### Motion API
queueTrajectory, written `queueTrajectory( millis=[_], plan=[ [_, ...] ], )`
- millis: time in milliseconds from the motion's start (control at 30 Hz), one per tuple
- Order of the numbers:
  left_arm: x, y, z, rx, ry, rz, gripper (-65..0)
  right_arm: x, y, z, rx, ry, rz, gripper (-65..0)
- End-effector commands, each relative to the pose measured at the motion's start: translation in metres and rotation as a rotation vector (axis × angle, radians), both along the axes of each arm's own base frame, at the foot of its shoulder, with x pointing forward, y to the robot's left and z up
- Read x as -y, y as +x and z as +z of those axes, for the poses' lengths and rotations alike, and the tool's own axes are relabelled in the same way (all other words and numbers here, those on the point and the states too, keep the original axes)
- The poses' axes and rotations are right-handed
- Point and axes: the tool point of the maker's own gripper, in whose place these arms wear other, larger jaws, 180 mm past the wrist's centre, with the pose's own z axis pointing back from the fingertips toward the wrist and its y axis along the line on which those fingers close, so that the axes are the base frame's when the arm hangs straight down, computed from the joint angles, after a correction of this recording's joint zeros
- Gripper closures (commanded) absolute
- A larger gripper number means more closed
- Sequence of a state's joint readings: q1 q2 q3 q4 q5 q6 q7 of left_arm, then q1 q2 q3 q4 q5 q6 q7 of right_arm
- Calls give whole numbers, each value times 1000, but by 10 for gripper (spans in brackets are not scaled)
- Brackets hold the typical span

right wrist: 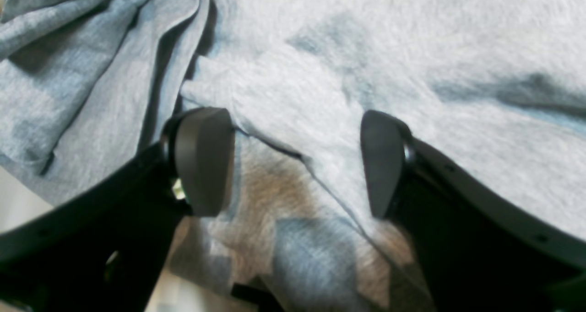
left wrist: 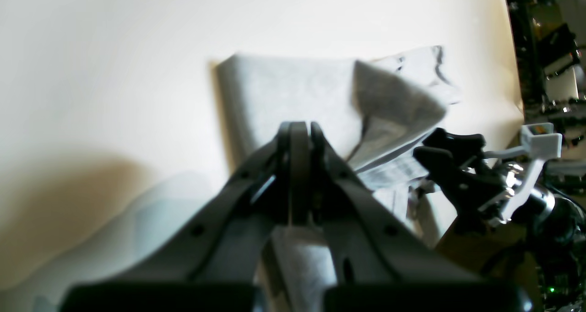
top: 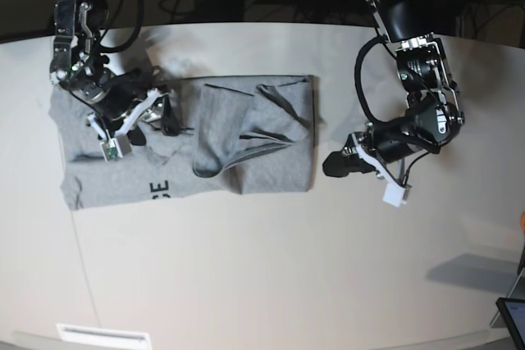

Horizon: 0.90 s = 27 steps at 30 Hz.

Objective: Fold the T-shirt properly
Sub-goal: 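Lay the folded end down and press it flat with the left gripper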

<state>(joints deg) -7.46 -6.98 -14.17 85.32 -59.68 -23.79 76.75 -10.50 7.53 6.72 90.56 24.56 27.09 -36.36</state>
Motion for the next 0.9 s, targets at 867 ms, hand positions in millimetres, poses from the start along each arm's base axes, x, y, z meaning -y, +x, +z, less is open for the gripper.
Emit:
queueTrajectory(
  millis=[867],
  plan=[
    [93, -1, -24, -120, -109, -86, 0, 3, -6, -7, -43, -27, 8, -425]
  ],
)
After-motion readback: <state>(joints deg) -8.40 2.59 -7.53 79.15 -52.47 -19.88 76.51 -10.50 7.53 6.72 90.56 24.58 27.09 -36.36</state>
